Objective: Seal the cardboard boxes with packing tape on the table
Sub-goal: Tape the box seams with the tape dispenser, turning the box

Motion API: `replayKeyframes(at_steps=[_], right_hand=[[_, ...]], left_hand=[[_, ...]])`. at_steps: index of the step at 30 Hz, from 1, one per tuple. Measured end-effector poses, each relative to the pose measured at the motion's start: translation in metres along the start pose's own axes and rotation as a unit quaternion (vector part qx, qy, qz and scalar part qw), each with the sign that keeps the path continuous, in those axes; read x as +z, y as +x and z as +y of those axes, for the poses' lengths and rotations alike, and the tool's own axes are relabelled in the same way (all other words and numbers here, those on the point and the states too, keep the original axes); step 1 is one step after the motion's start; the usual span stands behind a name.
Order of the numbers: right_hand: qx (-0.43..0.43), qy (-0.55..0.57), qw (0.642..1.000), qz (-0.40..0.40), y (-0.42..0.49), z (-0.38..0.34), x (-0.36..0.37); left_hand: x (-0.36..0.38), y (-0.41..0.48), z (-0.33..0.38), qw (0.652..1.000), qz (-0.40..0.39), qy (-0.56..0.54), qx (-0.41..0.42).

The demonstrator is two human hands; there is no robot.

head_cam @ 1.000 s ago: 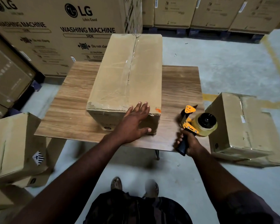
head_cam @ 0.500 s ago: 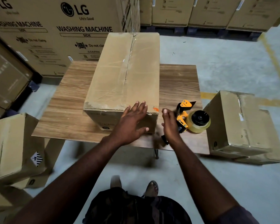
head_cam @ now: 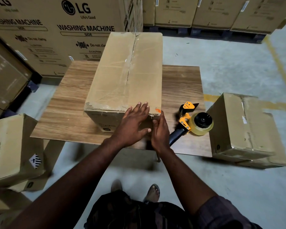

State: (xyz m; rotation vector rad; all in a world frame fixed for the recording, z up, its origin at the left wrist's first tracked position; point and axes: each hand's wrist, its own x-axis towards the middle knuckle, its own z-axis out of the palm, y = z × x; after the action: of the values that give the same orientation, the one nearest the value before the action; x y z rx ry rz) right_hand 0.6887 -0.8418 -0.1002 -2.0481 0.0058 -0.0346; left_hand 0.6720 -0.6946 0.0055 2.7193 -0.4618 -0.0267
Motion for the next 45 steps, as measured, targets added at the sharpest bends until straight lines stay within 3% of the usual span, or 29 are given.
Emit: replayKeyframes(at_steps=[7,11,15,20,25,33,42,45], right_hand=[[-0.067,-0.030,0.991,-0.108,0.007,-0.002,-0.036],[-0.047,0.069,0.995,-0.047,0.006,-0.025,-0.064],[-0.140,0.013,0.989,-0.040,0.013,-0.052,-0.075],[-0.234,-0.116,0.963,-0.062,0.023,-0.033,-0.067],[-0.285,-0.189,0.937,-0.069,0.025,-0.030,-0.071],[-0.364,-0.140,0.921,-0.010,0.021,-0.054,-0.075],[-0.317,-0.188,0.930,0.013,0.006,-0.062,-0.063],[-0.293,-0.219,0.930,0.048,0.008,-0.076,-0.060]], left_hand=[[0.007,0.004,0.005,0.989,0.090,-0.105,-0.047],[0.013,0.013,0.006,0.972,0.192,-0.112,-0.071],[0.018,0.017,0.004,0.967,0.244,-0.045,-0.049],[0.026,0.013,-0.010,0.971,0.235,0.032,0.018],[0.030,0.009,-0.013,0.976,0.216,0.020,0.027],[0.010,0.014,-0.011,0.981,0.182,-0.067,-0.019],[0.003,0.009,-0.023,0.989,0.134,-0.063,0.022],[-0.010,0.005,-0.032,0.982,0.180,-0.046,0.019]])
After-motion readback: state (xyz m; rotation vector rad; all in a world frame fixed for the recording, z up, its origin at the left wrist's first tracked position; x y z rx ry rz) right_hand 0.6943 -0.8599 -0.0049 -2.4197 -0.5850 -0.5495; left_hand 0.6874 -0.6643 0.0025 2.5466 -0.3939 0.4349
